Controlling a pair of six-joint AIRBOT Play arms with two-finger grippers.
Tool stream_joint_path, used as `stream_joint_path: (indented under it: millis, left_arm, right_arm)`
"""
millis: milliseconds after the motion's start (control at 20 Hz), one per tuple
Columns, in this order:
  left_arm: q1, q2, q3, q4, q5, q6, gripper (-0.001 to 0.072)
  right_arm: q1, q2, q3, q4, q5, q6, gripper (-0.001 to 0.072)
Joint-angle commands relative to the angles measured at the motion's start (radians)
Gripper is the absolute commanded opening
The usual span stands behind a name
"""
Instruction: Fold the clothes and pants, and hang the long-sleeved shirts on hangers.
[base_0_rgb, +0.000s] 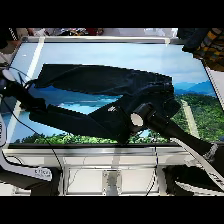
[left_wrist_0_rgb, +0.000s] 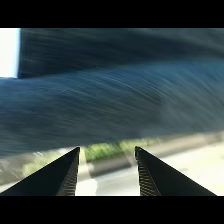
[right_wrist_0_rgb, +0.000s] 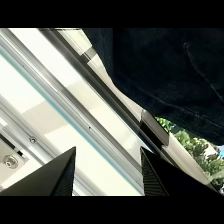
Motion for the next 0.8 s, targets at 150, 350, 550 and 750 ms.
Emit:
stream_joint_path:
  millis: [150,350,550,750]
  left_arm:
    - [0.014,-0.007,-0.006,-0.007,0.257,-0.084,0.0496]
    - [-0.057,-0.104,-0.006,-0.014,0.257,-0.079,0.0496]
    - [-0.126,-0.162,-0.005,0.019,0.328,-0.084,0.0496]
    - [-0.165,-0.143,-0.002,0.224,0.366,-0.14,0.0496]
  right_arm:
    - [-0.003,0.009,0.0,-0.004,-0.072,0.011,0.045]
    - [-0.003,0.009,0.0,-0.011,-0.074,0.011,0.0449]
    - [-0.003,0.009,0.0,-0.013,-0.072,0.013,0.045]
    - [-0.003,0.009,0.0,-0.019,-0.073,0.013,0.045]
